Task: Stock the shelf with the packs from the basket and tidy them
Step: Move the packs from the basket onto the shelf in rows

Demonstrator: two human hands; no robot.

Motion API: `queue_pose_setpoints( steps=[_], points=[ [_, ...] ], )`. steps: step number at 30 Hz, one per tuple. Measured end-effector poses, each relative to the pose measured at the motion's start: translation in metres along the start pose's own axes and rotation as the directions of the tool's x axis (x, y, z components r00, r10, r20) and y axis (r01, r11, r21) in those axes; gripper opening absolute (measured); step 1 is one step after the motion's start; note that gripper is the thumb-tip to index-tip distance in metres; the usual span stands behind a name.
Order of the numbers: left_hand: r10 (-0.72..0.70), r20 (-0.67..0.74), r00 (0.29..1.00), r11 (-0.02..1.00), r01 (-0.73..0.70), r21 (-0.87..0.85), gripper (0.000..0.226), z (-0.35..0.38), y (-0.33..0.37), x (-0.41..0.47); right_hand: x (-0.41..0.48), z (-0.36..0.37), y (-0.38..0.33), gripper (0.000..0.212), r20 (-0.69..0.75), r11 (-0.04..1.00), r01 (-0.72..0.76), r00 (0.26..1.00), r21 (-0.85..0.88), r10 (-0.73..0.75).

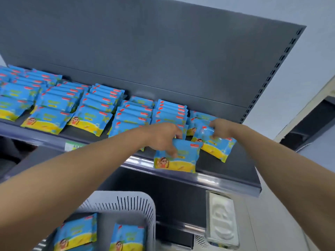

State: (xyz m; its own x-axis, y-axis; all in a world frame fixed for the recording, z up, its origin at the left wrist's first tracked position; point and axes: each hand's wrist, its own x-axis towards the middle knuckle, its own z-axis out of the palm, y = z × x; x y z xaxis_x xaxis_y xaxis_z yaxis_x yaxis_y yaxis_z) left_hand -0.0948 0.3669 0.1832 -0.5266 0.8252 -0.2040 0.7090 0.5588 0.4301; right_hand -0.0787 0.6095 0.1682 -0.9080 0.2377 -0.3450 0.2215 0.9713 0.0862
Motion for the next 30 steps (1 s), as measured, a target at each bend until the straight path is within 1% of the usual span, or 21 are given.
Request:
queue_pose_setpoints(
  steps=[1,2,3,5,7,8,10,11,12,13,14,15,16,18,21,23,26,30],
  points=[
    [-0.002,-0.003,1.0,1.0,0.002,-0.018,0.035,0.001,0.003,0.008,0.009,-0.002,0.003,0.03,0.002,1.0,0.021,1.0,0.001,-0.021],
    [-0.007,0.002,1.0,1.0,0.007,-0.03,0.035,0.002,0.005,0.016,0.016,-0.004,0.004,0.038,0.001,0.999,0.048,0.999,-0.01,-0.048],
    [-0.013,0.011,1.0,0.999,0.013,-0.036,0.035,0.002,0.007,0.023,0.024,-0.005,0.005,0.04,-0.007,0.998,0.064,0.998,-0.007,-0.064],
    [-0.023,0.027,0.999,0.999,0.024,-0.044,0.034,0.005,0.009,0.038,0.041,-0.006,0.008,0.036,-0.029,0.996,0.086,0.996,-0.001,-0.086],
    [-0.035,0.022,0.999,0.998,0.036,-0.047,0.037,0.007,0.011,0.051,0.055,-0.007,0.01,0.027,-0.066,0.994,0.106,0.992,-0.007,-0.106],
    [-0.043,0.014,0.999,0.998,0.044,-0.049,0.04,0.008,0.013,0.057,0.061,-0.008,0.012,0.027,-0.084,0.993,0.114,0.99,0.013,-0.113],
    [-0.054,-0.004,0.999,0.997,0.054,-0.054,0.046,0.01,0.016,0.07,0.072,-0.006,0.018,0.035,-0.117,0.986,0.146,0.984,0.074,-0.137],
    [-0.052,-0.014,0.999,0.997,0.051,-0.053,0.047,0.011,0.018,0.077,0.073,-0.006,0.021,0.036,-0.134,0.983,0.161,0.98,0.093,-0.148],
    [-0.051,-0.022,0.998,0.997,0.049,-0.052,0.047,0.013,0.02,0.084,0.075,-0.007,0.024,0.029,-0.156,0.979,0.163,0.977,0.123,-0.143],
    [-0.05,-0.029,0.998,0.998,0.049,-0.051,0.047,0.015,0.022,0.091,0.075,-0.006,0.028,0.016,-0.192,0.973,0.159,0.973,0.166,-0.126],
    [-0.049,-0.035,0.998,0.998,0.047,-0.049,0.048,0.017,0.024,0.099,0.077,-0.006,0.032,0.011,-0.235,0.963,0.151,0.967,0.222,-0.098],
    [-0.045,-0.04,0.998,0.998,0.043,-0.046,0.047,0.019,0.025,0.107,0.076,-0.006,0.036,0.019,-0.275,0.952,0.131,0.96,0.277,-0.052],
    [-0.041,-0.049,0.998,0.998,0.04,-0.041,0.047,0.021,0.027,0.114,0.073,-0.007,0.039,0.023,-0.305,0.939,0.123,0.952,0.32,-0.021],
    [-0.036,-0.072,0.997,0.999,0.037,0.014,0.048,0.025,0.028,0.13,0.065,-0.009,0.043,0.024,-0.361,0.912,0.147,0.932,0.384,0.002],
    [-0.018,-0.129,0.992,0.972,0.048,0.23,0.049,0.029,0.024,0.15,0.048,-0.013,0.047,0.024,-0.413,0.876,0.172,0.91,0.451,0.034],
    [-0.011,-0.173,0.985,0.95,0.064,0.307,0.049,0.031,0.018,0.159,0.036,-0.014,0.049,0.024,-0.43,0.86,0.179,0.901,0.478,0.051],
    [-0.001,-0.247,0.969,0.952,0.077,0.297,0.047,0.036,0.011,0.161,0.021,-0.008,0.047,0.025,-0.462,0.864,0.184,0.885,0.469,0.063],
    [0.036,-0.363,0.931,0.976,0.046,0.214,0.042,0.031,-0.001,0.138,-0.001,-0.004,0.022,0.027,-0.49,0.879,0.211,0.871,0.429,0.029]
  ],
)
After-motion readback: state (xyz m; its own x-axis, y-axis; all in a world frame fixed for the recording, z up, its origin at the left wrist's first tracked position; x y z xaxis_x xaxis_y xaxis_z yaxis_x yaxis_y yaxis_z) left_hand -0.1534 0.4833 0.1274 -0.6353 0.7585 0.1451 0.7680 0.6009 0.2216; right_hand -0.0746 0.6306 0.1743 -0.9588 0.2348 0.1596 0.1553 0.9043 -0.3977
